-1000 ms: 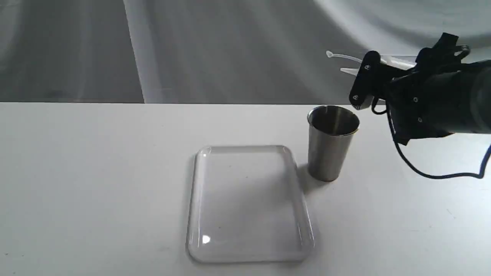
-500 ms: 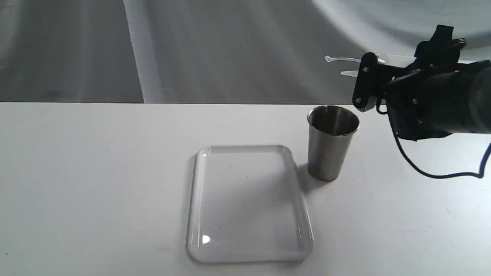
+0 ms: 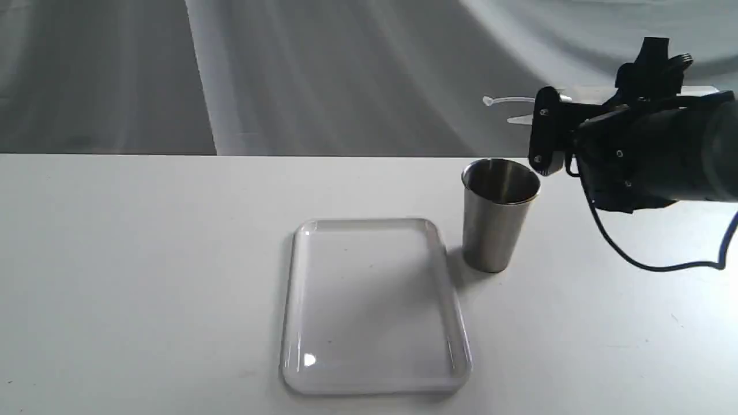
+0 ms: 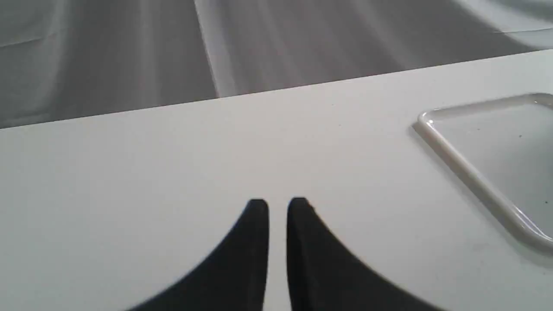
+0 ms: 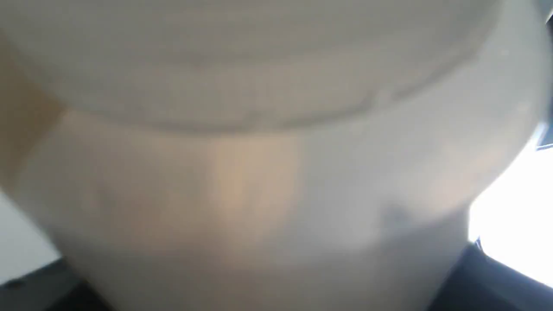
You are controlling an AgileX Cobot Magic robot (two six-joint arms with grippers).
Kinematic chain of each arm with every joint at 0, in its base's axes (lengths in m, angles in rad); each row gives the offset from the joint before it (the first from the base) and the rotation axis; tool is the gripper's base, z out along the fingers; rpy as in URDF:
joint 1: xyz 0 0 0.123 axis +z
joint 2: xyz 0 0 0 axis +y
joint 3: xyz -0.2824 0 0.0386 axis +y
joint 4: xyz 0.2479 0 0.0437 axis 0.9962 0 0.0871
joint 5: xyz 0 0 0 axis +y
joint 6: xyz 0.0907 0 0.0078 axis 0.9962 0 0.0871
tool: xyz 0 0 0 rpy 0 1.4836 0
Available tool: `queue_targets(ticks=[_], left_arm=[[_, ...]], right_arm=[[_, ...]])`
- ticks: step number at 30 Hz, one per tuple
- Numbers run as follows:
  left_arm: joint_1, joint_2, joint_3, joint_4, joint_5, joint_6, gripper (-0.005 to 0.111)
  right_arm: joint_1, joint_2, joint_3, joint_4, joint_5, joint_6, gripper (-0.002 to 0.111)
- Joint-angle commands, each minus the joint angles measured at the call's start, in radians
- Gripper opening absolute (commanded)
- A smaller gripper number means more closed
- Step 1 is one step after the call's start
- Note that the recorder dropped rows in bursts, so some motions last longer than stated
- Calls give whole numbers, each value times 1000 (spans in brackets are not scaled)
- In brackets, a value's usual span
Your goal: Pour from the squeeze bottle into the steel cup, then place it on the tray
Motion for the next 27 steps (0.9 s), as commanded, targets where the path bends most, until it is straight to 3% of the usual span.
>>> queue_targets(ticks=[1, 27], left_arm=[[-3, -5, 4, 1, -7, -2, 8], [-3, -5, 4, 1, -7, -2, 8]], right_arm=[[4, -10, -11, -38, 37, -36, 49], [23, -10, -11, -38, 61, 0, 49]])
